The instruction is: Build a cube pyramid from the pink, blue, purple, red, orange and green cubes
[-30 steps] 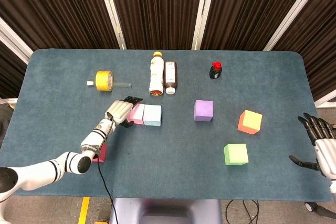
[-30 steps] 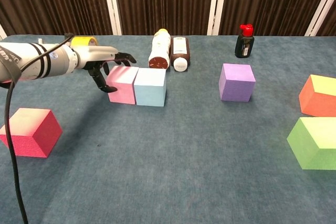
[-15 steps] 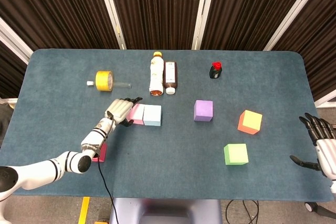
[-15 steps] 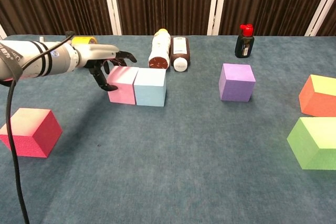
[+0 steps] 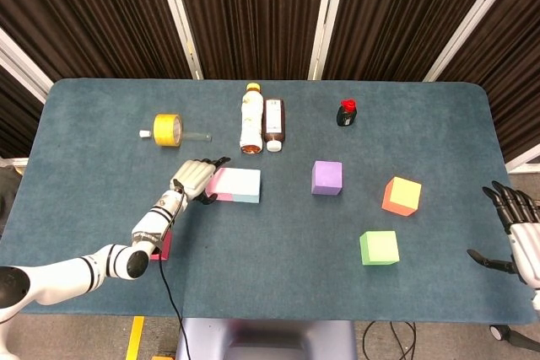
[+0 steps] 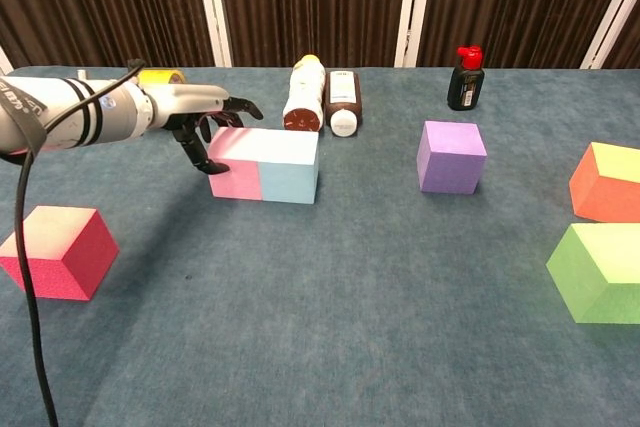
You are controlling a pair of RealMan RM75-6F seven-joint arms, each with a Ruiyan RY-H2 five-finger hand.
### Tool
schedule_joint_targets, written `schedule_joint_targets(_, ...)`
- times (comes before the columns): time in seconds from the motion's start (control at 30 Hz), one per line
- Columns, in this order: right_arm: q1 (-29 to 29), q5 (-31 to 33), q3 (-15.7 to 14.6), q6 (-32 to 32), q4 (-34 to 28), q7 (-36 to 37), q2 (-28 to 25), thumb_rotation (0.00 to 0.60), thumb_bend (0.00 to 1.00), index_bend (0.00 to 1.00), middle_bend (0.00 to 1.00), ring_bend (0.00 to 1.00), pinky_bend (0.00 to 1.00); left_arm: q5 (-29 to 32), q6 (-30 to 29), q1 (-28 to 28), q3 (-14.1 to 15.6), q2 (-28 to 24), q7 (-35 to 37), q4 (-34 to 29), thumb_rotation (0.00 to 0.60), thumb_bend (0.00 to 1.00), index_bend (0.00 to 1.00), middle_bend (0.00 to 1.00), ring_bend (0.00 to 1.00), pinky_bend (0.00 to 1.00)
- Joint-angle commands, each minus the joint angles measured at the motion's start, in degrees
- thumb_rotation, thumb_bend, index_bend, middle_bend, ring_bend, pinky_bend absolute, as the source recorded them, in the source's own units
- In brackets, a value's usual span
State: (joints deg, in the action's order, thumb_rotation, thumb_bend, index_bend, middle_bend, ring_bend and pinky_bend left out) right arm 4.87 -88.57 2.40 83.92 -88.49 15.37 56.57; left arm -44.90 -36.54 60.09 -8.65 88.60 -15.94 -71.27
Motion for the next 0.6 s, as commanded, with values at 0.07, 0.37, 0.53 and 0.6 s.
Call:
schedule_joint_targets(0.07, 0.0, 0.2, 0.0, -0.2, 0.2, 0.0, 0.1, 0.6, 0.19, 0.0, 0.11, 0.0, 0.11, 0.2, 0.1, 0.1, 0.1, 0.1, -0.1, 0.1, 0.6, 0.37, 0.09, 0.23, 0.2, 0.28)
schedule_joint_targets(0.37, 0.0, 0.3, 0.0, -0.2, 0.4, 0.3, 0.2, 0.6, 0.19, 0.0, 0.11, 0.0, 0.11, 0.5, 0.6, 0.5, 0.2, 0.6, 0.0, 0.5, 0.6, 0.37, 0.08, 0.23, 0.2, 0.28)
schedule_joint_targets(0.53, -0.1, 0.3, 0.0, -0.2, 0.4, 0.3, 0.1, 0.6, 0.19, 0.0, 0.11, 0.0, 0.11, 1.0, 0.7, 0.7, 0.4, 0.5, -0.2, 0.2, 0.6, 0.37, 0.05, 0.19, 0.18, 0.29)
schedule_joint_targets(0.6, -0.1, 0.3, 0.0, -0.3, 0.4, 0.3, 0.1, 0.6, 0.19, 0.0, 0.11, 0.0, 0.11, 1.1, 0.7, 0.7, 0.4, 0.4, -0.3, 0.1, 0.6, 0.37, 0.04, 0.17, 0.16, 0.29)
